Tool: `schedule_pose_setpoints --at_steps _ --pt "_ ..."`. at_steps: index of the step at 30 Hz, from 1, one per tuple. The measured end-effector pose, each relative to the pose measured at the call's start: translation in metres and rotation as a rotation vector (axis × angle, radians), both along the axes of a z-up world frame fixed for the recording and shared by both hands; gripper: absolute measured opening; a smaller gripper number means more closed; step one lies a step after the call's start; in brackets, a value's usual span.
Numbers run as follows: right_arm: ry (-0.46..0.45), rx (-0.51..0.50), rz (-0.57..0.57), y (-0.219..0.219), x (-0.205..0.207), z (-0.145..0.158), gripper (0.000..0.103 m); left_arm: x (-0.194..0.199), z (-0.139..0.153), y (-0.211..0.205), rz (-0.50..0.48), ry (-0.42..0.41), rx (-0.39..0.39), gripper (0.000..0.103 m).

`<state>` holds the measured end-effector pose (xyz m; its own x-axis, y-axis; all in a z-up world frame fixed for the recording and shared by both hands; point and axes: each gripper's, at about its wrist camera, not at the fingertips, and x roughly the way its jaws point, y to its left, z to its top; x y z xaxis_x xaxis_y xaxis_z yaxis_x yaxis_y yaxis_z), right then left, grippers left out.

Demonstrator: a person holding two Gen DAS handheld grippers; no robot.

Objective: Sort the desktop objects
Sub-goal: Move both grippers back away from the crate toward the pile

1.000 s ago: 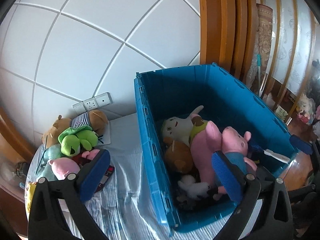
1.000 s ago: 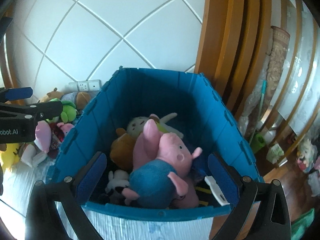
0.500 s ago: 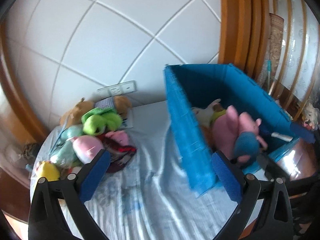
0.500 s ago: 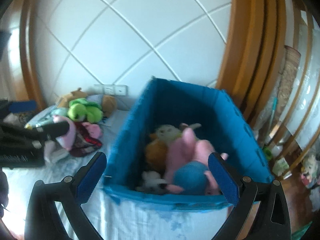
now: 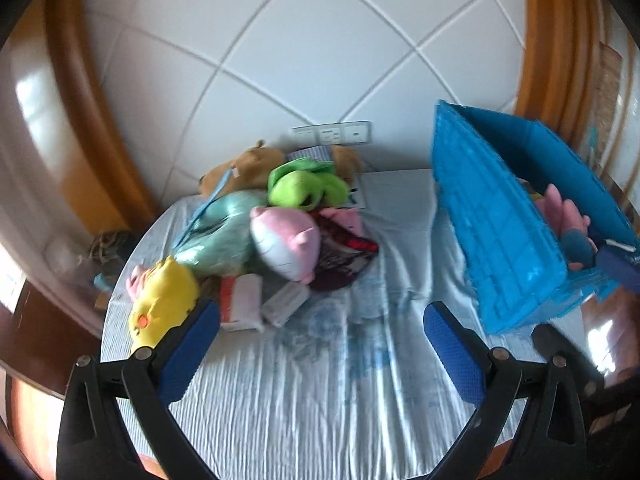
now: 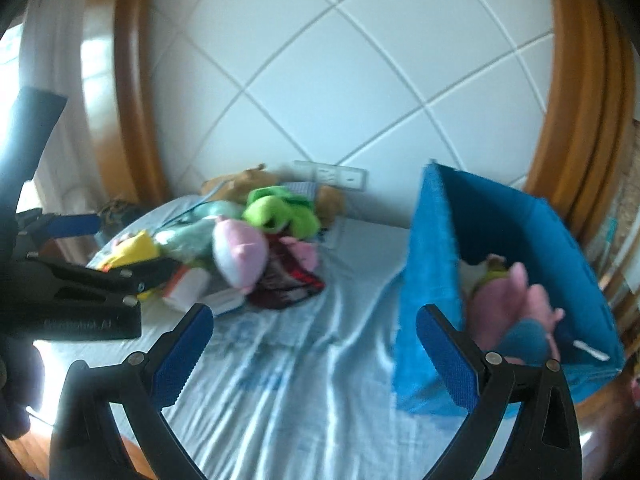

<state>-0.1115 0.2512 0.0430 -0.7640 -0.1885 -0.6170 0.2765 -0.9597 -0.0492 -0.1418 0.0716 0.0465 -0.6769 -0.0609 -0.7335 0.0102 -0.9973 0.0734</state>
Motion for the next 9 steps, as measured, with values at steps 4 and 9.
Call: schedule_pose_setpoints --at_steps 4,9 --pt "-0.013 -0.001 0.035 -0.027 0.006 -0.006 0.103 0.01 -0.002 -0.023 0.033 0.008 -0.015 0.103" --pt "-0.023 0.01 0.061 -0.046 0.008 -0.012 0.103 0.02 -0.002 -0.034 0.033 0.036 -0.018 0.103"
